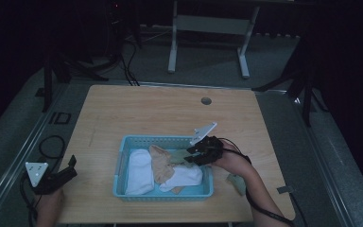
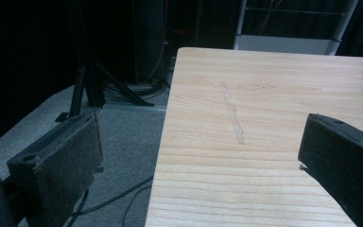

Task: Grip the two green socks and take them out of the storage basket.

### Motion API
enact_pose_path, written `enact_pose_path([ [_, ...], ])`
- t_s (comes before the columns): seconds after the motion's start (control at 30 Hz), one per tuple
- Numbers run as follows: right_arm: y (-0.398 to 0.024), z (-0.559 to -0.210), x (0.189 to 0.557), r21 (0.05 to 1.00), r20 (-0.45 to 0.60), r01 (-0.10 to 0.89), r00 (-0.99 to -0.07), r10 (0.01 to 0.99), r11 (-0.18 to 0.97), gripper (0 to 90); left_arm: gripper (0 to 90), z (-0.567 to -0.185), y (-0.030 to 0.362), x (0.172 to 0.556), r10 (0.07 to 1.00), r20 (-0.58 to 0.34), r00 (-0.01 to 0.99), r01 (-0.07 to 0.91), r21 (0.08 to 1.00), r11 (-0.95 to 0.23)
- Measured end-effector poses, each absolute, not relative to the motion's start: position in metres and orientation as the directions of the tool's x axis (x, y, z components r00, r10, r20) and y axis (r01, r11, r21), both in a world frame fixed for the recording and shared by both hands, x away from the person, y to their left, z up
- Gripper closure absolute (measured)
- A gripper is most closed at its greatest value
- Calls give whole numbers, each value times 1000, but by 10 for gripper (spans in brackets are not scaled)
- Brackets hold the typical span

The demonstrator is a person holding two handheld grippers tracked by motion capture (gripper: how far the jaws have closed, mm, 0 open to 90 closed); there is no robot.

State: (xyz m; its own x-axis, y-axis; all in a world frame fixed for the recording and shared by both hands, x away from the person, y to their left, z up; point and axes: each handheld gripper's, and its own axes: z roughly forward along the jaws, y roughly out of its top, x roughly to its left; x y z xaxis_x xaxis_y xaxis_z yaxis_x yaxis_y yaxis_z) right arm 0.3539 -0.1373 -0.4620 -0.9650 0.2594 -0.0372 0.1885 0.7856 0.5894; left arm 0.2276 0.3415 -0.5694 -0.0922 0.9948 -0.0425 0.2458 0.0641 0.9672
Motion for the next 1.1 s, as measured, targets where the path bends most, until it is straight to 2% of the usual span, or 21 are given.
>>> enact_pose_path([
  [0.4, -115, -487, 362, 495, -45, 189, -969, 242, 848, 610, 7, -569, 342, 228, 995, -43, -90, 246, 967, 64],
  [0.73, -100, -502, 366, 394, -110, 177, -965, 237, 902, 614, 7, -569, 342, 228, 995, -44, -89, 246, 967, 65],
  [0.97, -97, -508, 366, 365, -89, 165, -973, 211, 916, 833, 7, -569, 342, 227, 995, -45, -91, 244, 967, 66],
  [1.1, -99, -502, 365, 396, -102, 155, -972, 211, 905, 853, 8, -569, 342, 228, 995, -48, -92, 243, 968, 69],
])
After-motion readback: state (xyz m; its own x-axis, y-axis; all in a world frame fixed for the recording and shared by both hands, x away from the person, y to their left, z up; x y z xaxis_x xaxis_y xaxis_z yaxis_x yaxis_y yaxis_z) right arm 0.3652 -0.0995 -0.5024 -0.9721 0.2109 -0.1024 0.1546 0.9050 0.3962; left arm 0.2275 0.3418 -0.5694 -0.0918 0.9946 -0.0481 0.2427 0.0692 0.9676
